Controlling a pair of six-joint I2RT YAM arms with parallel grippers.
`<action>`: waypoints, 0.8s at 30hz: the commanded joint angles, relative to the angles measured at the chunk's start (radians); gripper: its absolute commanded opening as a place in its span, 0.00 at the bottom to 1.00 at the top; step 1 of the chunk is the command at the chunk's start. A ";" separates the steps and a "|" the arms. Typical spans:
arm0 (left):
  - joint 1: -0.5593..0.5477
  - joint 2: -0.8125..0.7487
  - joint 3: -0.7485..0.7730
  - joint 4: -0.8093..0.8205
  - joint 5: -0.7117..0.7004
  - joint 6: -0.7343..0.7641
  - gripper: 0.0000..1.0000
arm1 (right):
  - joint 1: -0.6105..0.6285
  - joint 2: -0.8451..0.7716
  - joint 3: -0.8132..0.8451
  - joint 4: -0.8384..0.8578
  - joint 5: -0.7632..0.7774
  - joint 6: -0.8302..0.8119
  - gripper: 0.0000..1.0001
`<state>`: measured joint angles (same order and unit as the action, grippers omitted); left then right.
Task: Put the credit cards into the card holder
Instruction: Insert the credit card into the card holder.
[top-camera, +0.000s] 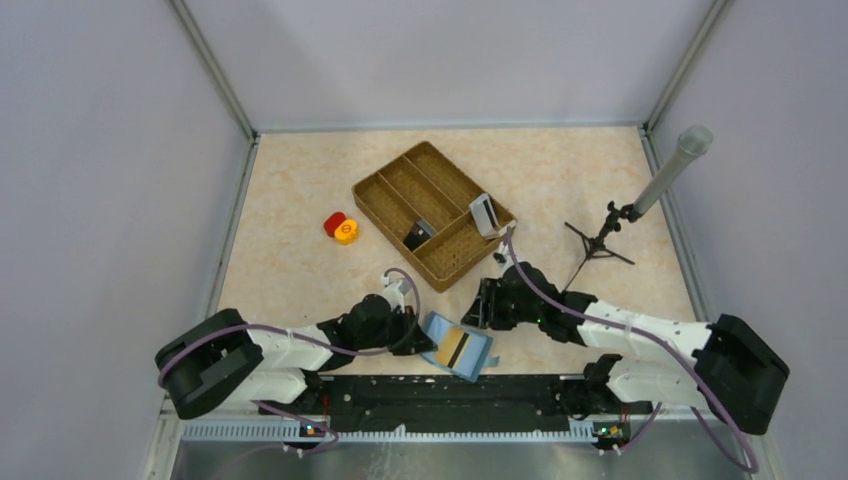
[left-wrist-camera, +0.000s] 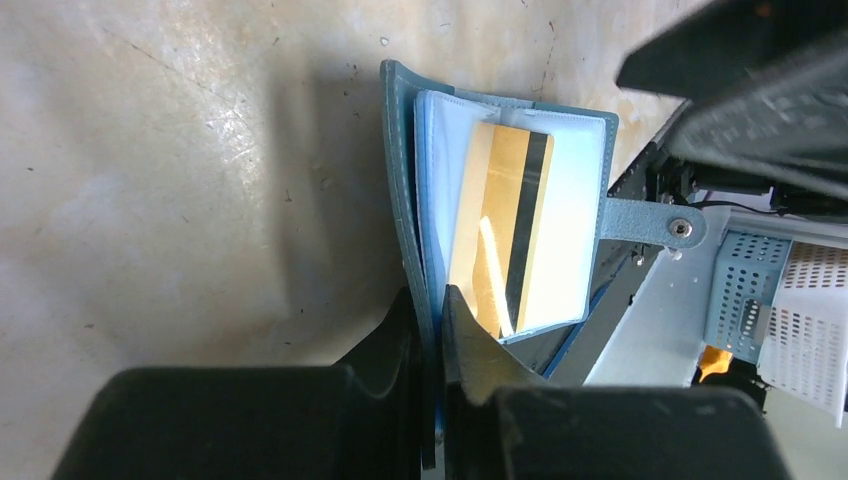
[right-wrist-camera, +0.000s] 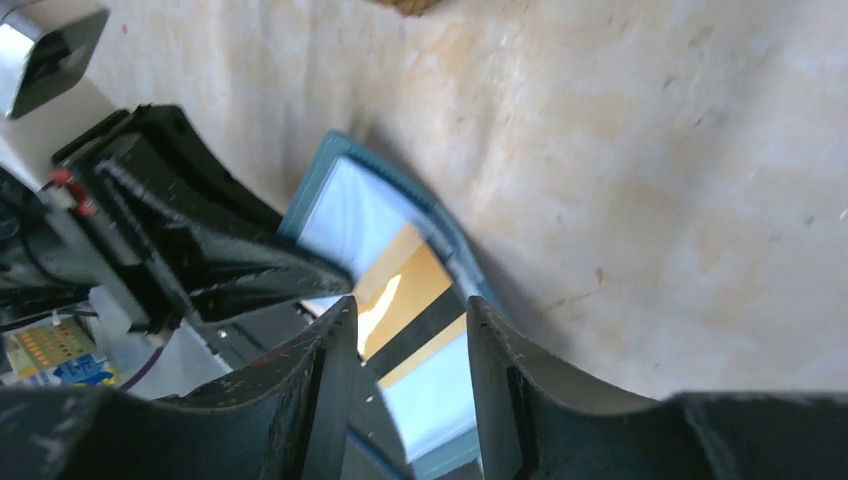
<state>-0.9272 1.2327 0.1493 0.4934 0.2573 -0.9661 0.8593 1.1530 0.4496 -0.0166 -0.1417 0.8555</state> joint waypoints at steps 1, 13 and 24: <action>-0.011 -0.004 -0.034 0.012 -0.019 -0.026 0.00 | 0.087 -0.117 0.031 -0.176 0.117 0.133 0.43; -0.013 -0.097 -0.063 -0.036 -0.076 -0.044 0.00 | 0.193 0.034 -0.048 0.094 0.030 0.315 0.35; -0.013 -0.100 -0.048 -0.077 -0.075 -0.020 0.26 | 0.202 0.118 -0.060 0.090 0.076 0.367 0.28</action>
<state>-0.9371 1.1465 0.1017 0.4664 0.2070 -1.0138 1.0500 1.2507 0.3866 0.0460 -0.0978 1.1984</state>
